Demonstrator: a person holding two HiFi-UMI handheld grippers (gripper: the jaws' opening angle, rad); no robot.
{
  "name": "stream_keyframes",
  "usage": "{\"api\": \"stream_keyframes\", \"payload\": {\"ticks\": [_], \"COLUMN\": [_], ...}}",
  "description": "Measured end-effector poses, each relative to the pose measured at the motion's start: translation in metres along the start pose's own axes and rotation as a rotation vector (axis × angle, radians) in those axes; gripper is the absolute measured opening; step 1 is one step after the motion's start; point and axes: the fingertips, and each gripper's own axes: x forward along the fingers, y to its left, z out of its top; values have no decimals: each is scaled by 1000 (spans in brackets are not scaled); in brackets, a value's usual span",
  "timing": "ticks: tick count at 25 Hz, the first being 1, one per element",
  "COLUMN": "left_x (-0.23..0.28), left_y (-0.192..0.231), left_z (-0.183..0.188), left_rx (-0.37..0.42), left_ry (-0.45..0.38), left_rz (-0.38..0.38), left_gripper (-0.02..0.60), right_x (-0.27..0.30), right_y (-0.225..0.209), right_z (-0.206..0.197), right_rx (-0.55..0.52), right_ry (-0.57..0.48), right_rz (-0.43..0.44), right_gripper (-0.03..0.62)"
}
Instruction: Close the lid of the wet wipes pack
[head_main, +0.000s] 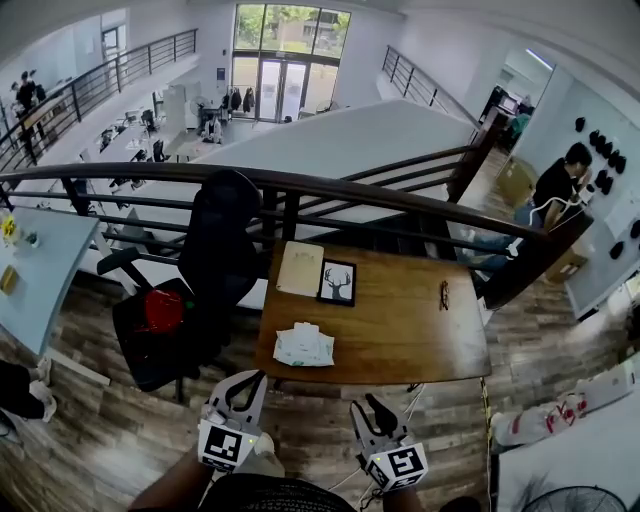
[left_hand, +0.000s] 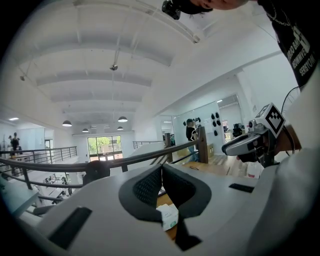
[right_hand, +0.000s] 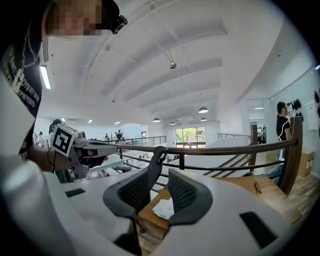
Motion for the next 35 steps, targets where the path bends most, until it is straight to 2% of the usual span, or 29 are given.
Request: {"api": "stream_keyframes", "payload": {"ticks": [10,17,23,32,35], "left_x": [17,28,39,47,48], "left_y": [64,91,94,77,77], "left_z": [-2,-3,-7,-11,-15], "left_rx": [-46,-40,-13,-42,-42], "left_ry": [-29,-39,-32,-18,-13], "left_rz": [26,10,-47,-115,-114], "left_gripper": [28,28,28,28,28], "right_x": [50,83,103,104,109], "right_y": [8,14,17,12,10], "right_z": [19,31,41,40,35], "right_rx": [-9,-29,-14,-6,-2], "right_ry": [11,15,8,28,36], "right_rz": [4,-4,-12,-49,-44], "right_gripper": [127,126,124,119,117]}}
